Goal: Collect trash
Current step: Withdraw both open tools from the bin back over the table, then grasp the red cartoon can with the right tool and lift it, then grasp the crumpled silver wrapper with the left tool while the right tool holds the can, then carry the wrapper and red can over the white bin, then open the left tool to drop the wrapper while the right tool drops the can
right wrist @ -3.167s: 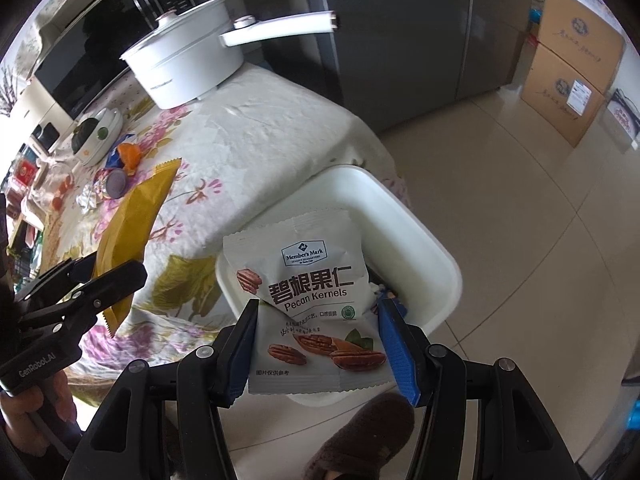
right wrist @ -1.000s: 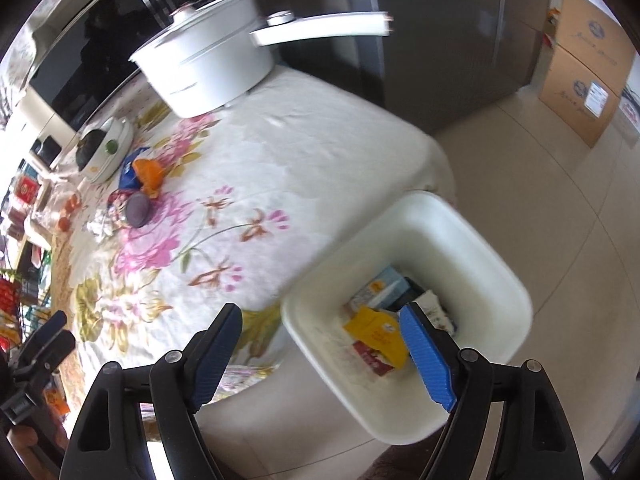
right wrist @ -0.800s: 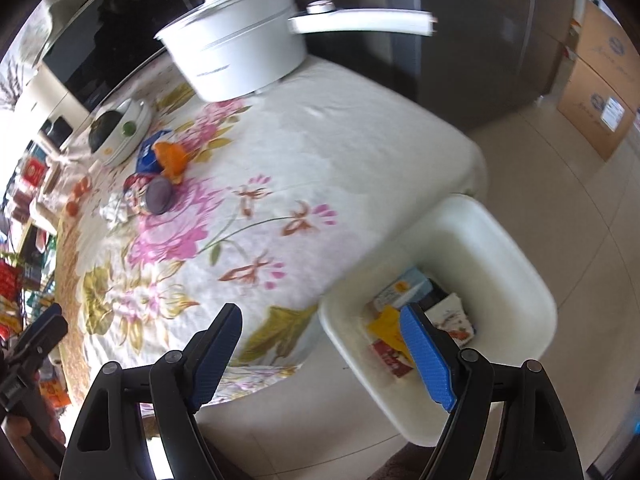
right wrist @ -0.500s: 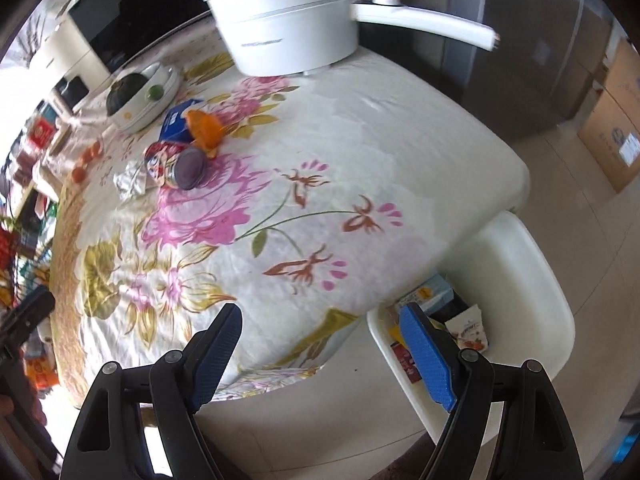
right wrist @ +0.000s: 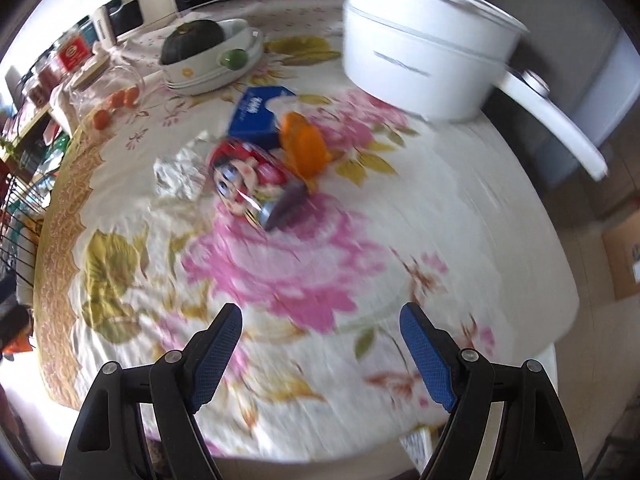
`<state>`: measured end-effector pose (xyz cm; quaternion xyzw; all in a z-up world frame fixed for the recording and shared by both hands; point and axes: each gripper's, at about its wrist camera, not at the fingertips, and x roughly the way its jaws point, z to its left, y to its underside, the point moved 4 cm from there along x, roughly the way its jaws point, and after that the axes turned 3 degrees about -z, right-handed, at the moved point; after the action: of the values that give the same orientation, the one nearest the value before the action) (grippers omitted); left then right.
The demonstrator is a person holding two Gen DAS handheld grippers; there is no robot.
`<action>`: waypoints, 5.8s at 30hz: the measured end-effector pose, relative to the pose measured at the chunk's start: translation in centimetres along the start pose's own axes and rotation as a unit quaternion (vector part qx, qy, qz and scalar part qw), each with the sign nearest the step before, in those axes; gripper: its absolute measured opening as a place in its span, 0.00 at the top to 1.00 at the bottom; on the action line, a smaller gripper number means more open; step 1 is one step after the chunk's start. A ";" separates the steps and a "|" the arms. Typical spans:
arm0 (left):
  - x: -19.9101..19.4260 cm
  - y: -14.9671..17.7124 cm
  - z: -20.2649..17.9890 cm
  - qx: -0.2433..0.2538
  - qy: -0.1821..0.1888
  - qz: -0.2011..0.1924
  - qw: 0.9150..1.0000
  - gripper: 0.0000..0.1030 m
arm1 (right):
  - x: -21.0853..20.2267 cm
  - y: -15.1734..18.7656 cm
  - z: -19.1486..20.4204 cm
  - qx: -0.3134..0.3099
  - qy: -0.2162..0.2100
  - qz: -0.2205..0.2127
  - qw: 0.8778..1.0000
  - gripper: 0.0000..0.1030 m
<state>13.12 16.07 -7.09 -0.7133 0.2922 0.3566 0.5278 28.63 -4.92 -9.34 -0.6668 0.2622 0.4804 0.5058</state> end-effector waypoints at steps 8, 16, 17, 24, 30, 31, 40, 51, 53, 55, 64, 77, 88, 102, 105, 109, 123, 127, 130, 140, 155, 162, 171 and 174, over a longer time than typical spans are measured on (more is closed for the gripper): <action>0.7 -0.6 0.6 -0.025 0.009 0.007 1.000 0.01 | 4.1 -4.1 3.8 -0.084 0.024 0.003 0.996 0.21; 1.0 -0.6 0.8 -0.028 0.004 0.013 1.000 0.01 | 7.2 -5.0 5.0 -0.125 0.046 0.038 0.990 0.31; 1.0 -0.6 0.8 -0.026 0.004 0.013 1.000 0.01 | 7.4 -4.9 5.0 -0.126 0.050 0.039 0.990 0.32; 1.0 -0.5 0.6 -0.026 0.007 0.013 1.000 0.01 | 6.5 -4.2 4.3 -0.125 0.033 0.028 0.991 0.72; 1.1 -0.3 -0.1 -0.031 0.023 0.019 0.999 0.01 | 4.4 -1.7 1.1 -0.091 0.026 0.040 0.995 0.96; 1.1 -0.2 -0.3 -0.032 0.027 0.020 0.999 0.01 | 4.1 -1.1 0.8 -0.092 0.022 0.044 0.995 0.96; 0.5 -0.7 -0.6 -0.029 0.014 0.012 0.999 0.01 | 1.4 -1.0 2.1 -0.114 0.016 0.006 0.993 0.34; 0.4 -0.9 1.5 -0.030 -0.008 0.013 0.999 0.01 | 7.3 -5.8 6.7 -0.205 0.092 0.022 0.974 0.31; 0.3 -1.0 1.7 -0.031 -0.006 0.013 0.999 0.01 | 8.2 -6.2 6.8 -0.205 0.095 0.028 0.974 0.35; 0.4 -1.1 1.9 -0.032 -0.007 0.014 0.999 0.01 | 8.7 -6.6 6.5 -0.199 0.096 0.032 0.975 0.47; 0.9 -0.9 1.3 -0.035 0.009 0.024 0.999 0.01 | 6.4 -5.5 4.6 -0.151 0.055 0.021 0.987 0.48; 2.5 0.1 -1.8 0.002 0.018 0.044 0.999 0.01 | 1.1 1.5 -3.4 -0.065 0.018 0.006 0.998 0.49; 6.3 -2.4 -5.1 0.043 0.016 0.034 0.998 0.01 | -0.2 3.5 -7.2 -0.039 0.012 -0.003 0.999 0.49; 15.0 -9.2 -9.4 0.078 -0.014 0.011 0.997 0.23 | -0.5 3.1 -10.0 -0.006 -0.004 -0.011 1.000 0.49; 16.5 -9.1 -9.5 0.077 -0.018 0.024 0.997 0.42 | -0.4 3.1 -10.2 0.000 -0.004 -0.011 1.000 0.49; 16.6 -8.3 -8.9 0.064 -0.006 0.027 0.998 0.60 | -0.8 3.1 -10.2 0.006 -0.007 -0.014 1.000 0.49; 7.3 -2.3 -8.7 0.063 0.054 0.030 0.996 0.63 | -4.2 3.5 -9.4 0.023 -0.017 -0.040 0.999 0.49; 4.9 -0.5 -10.3 0.079 0.076 0.028 0.994 0.63 | -6.3 4.4 -10.0 0.049 -0.028 -0.051 0.997 0.49; 3.3 0.7 -12.3 0.096 0.100 0.019 0.990 0.63 | -7.7 6.0 -11.0 0.055 -0.016 -0.053 0.997 0.49; 2.5 3.6 -20.1 0.165 0.156 0.030 0.974 0.63 | -10.2 13.6 -17.7 0.136 0.005 -0.046 0.990 0.49; 3.2 8.9 -32.8 0.255 0.236 0.055 0.936 0.63 | -10.8 21.8 -27.0 0.195 0.050 -0.025 0.979 0.49; 5.0 11.3 -35.8 0.281 0.246 0.077 0.925 0.63 | -10.5 25.0 -29.8 0.209 0.060 -0.008 0.976 0.49; 7.7 13.3 -38.3 0.289 0.241 0.112 0.920 0.63 | -10.2 25.7 -31.0 0.213 0.055 -0.004 0.975 0.49; 8.6 13.7 -38.4 0.287 0.234 0.118 0.921 0.63 | -10.4 25.8 -31.1 0.214 0.052 -0.006 0.975 0.49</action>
<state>14.90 -24.92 -14.29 -0.5546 0.5791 0.1405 0.5808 14.64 -44.20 -10.02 -0.5685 0.3809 0.3754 0.6252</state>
